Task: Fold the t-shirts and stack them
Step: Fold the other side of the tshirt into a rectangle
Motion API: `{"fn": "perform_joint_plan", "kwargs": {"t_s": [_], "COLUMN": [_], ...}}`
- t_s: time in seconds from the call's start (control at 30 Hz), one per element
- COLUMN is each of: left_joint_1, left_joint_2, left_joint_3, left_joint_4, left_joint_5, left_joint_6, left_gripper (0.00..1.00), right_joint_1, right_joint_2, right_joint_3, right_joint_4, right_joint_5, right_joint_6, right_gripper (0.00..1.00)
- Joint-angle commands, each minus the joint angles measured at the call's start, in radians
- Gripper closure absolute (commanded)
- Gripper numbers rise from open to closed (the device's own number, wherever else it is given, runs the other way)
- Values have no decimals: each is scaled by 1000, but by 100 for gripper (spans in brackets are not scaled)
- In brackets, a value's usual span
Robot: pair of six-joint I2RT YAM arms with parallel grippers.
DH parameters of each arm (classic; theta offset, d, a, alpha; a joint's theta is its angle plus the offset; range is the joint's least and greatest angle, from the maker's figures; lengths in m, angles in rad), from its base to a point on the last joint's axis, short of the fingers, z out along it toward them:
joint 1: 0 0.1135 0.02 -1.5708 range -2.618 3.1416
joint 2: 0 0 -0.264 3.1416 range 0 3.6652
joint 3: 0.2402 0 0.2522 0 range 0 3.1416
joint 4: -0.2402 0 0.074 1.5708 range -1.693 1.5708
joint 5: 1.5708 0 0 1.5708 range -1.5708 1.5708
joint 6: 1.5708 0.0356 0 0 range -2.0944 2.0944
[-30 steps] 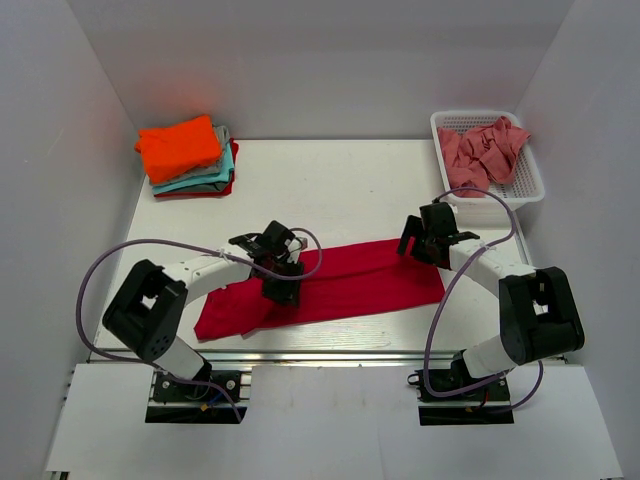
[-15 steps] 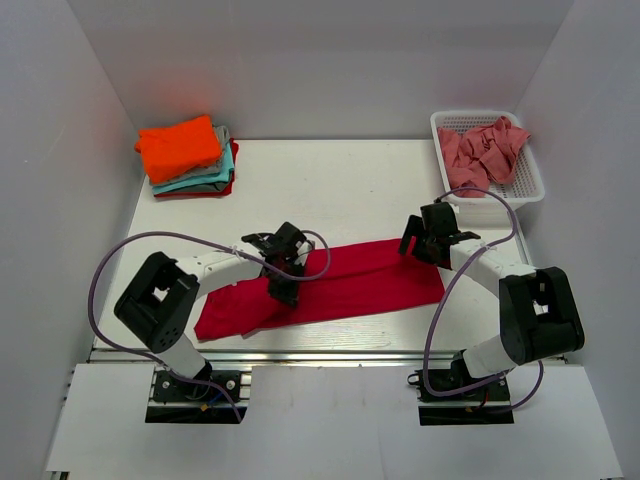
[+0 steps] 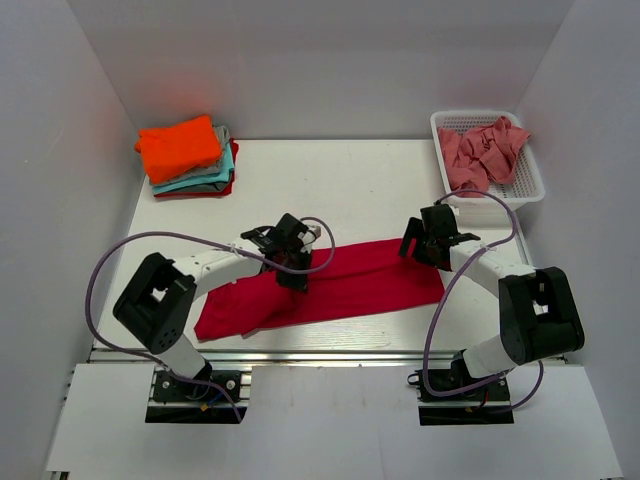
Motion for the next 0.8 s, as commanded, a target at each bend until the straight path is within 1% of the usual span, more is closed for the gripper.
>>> {"fn": "perform_joint_plan", "kwargs": {"t_s": [0.0, 0.03, 0.07, 0.1, 0.17, 0.2, 0.23, 0.27, 0.4, 0.5, 0.6, 0.63, 0.67, 0.77], "left_joint_1": [-4, -4, -4, -4, -4, -4, -4, -4, -4, 5, 18, 18, 27, 50], "left_joint_2": [43, 43, 55, 55, 5, -23, -55, -121, -215, -235, -261, -261, -261, -201], "left_joint_3": [19, 37, 65, 77, 88, 88, 88, 59, 48, 37, 10, 0, -12, -46], "left_joint_4": [20, 5, -35, -55, -80, -80, -80, -65, -58, -72, -107, -135, -146, -188], "left_joint_5": [7, 7, -31, -51, -101, -115, -126, -126, -117, -117, -209, -262, -278, -327], "left_joint_6": [-24, -24, -24, -33, -33, -33, -33, -24, -3, -12, -79, -104, -127, -220], "left_gripper": [100, 97, 82, 70, 41, 31, 24, 0, 0, 0, 0, 0, 0, 0], "right_joint_1": [-6, -6, -6, -7, -6, -4, -6, -3, -1, 2, 4, 5, 5, 8], "right_joint_2": [-4, 1, 0, -4, -19, -26, -30, -48, -86, -120, -141, -148, -148, -128], "right_joint_3": [-5, -5, -2, -3, -3, -5, -3, 0, 14, 31, 34, 23, 21, 8], "right_joint_4": [-1, 1, 2, 4, 16, 15, 18, 22, 33, 39, 70, 83, 117, 174], "right_joint_5": [-6, -9, -14, -14, -8, -8, -11, -8, 0, -3, -37, -72, -89, -185], "right_joint_6": [1, 3, 1, -5, -12, -14, -20, -20, -36, -54, -66, -68, -77, -97], "right_gripper": [10, 10, 10, 10, 10, 10, 10, 10, 10, 10, 10, 10, 10, 10]}}
